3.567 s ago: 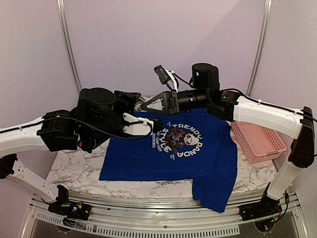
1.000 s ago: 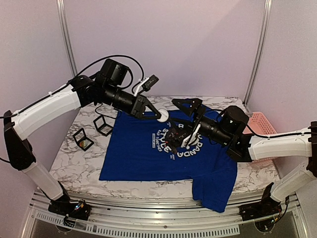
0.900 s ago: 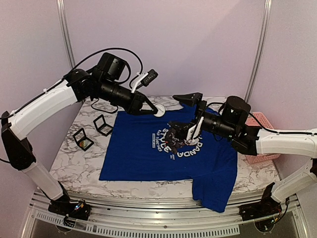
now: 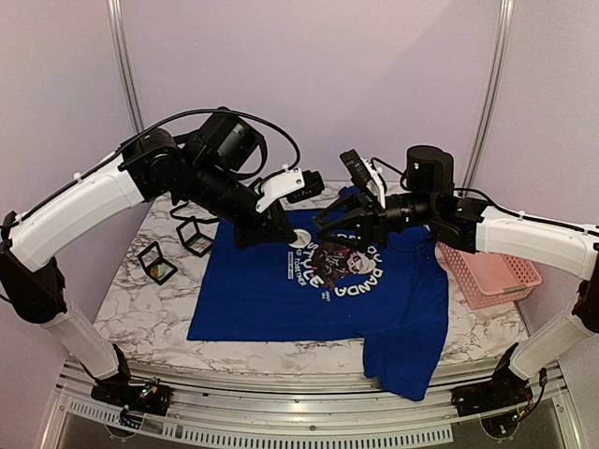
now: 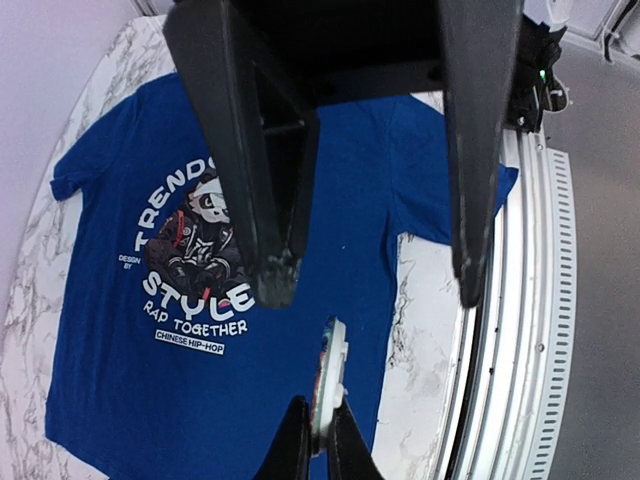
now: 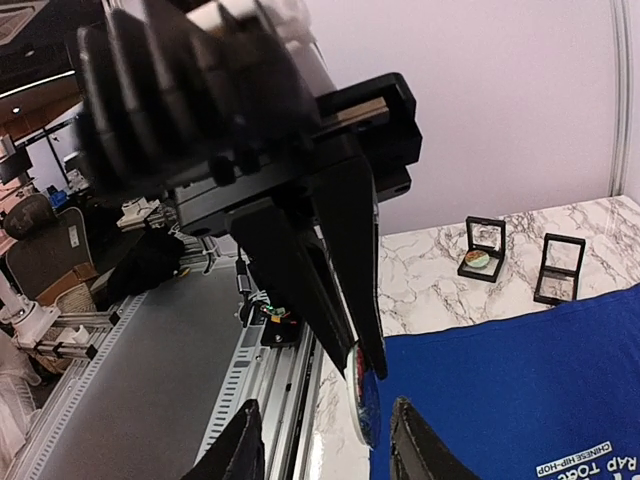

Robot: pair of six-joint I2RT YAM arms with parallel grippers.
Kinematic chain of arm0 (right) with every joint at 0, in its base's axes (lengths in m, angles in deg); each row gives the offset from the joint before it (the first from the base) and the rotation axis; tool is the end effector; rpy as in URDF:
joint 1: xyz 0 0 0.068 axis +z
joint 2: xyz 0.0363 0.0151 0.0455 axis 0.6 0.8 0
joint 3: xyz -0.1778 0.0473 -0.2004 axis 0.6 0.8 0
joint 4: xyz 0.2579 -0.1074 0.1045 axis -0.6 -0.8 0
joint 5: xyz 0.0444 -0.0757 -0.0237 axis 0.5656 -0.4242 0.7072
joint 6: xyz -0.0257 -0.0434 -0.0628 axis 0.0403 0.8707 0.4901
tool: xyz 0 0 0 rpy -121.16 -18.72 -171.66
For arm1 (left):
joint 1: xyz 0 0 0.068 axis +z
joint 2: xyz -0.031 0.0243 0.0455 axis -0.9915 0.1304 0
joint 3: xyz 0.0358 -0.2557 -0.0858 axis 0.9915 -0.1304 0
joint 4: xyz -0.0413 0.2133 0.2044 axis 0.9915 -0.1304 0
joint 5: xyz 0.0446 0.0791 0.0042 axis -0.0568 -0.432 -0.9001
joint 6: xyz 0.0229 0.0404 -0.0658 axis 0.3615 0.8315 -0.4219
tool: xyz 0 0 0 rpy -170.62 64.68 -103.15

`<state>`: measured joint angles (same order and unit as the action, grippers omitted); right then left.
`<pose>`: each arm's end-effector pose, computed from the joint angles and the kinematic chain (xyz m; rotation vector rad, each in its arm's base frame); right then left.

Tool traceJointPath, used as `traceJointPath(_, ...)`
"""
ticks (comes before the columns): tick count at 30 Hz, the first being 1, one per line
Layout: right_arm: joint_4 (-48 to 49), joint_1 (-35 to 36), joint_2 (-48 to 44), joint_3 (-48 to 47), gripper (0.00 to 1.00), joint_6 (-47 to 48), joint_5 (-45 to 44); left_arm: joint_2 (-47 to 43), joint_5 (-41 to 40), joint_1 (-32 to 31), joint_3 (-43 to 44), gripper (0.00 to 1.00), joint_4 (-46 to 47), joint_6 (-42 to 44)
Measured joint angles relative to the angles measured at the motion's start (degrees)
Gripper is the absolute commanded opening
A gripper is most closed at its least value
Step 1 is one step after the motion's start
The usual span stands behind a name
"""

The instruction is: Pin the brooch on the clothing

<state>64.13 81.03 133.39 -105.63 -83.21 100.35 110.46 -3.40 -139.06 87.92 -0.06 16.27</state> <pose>0.2428 0.3144 0.3243 -1.2683 1.4011 1.4441 0.2036 -0.3327 0.3800 1.5774 1.8954 -0.5290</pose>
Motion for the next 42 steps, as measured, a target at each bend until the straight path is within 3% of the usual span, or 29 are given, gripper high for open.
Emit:
traceJointPath(3,1.03,1.07,1.75,0.07,0.32,-1.73,-1.44,0.00,-0.04,-0.17,0.31,0.00,-0.02,-0.35)
traceJointPath(7,2.73,1.20,2.34,0.79,0.17,-4.15,-2.62,0.00,-0.04,-0.39,0.35,0.00,-0.02,-0.46)
traceJointPath(18,1.84,1.44,3.23,-0.04,0.17,-4.35,-3.72,0.20,-0.33,-0.46,0.35,0.00,-0.04,-0.87)
traceJointPath(20,1.14,1.55,3.34,-0.09,0.13,-4.07,-3.87,0.22,-0.44,-0.46,0.35,0.00,-0.04,-1.01)
traceJointPath(23,0.57,1.66,3.52,-0.09,0.00,-3.67,-4.02,0.26,-0.81,-0.46,0.35,0.00,-0.09,-1.03)
traceJointPath(27,0.42,1.99,3.72,-0.20,0.00,-1.90,-3.96,0.42,-1.25,-0.35,0.35,0.00,-0.83,-2.05)
traceJointPath(28,0.42,2.01,3.72,-0.20,0.00,-1.62,-3.98,0.42,-1.25,-0.35,0.35,0.16,-0.90,-2.12)
traceJointPath(29,0.44,2.03,3.72,-0.20,0.00,-1.46,-3.98,0.42,-1.14,-0.35,0.35,0.42,-0.90,-2.12)
traceJointPath(30,0.44,2.01,3.72,-0.20,0.00,-1.53,-3.96,0.42,-0.94,-0.35,0.35,0.59,-0.94,-2.01)
traceJointPath(31,0.44,2.01,3.72,-0.26,0.00,-1.90,-4.07,0.42,-0.31,-0.33,0.33,0.65,-1.01,-1.40)
traceJointPath(34,0.98,1.44,3.72,-0.28,0.00,-3.54,-4.26,-0.61,2.91,0.28,-1.25,0.70,0.17,-0.81)
traceJointPath(36,3.39,0.57,3.50,0.15,0.00,-5.60,-4.11,-4.59,5.73,1.68,-7.30,0.72,4.09,-0.76)
traceJointPath(39,7.76,-0.85,1.44,2.64,0.00,-9.01,-4.52,-17.77,9.40,5.79,-24.87,0.67,16.87,-1.14)
traceJointPath(42,12.74,-1.40,-1.81,5.86,0.00,-11.89,-5.75,-29.20,11.56,5.99,-38.25,0.74,29.86,-2.95)
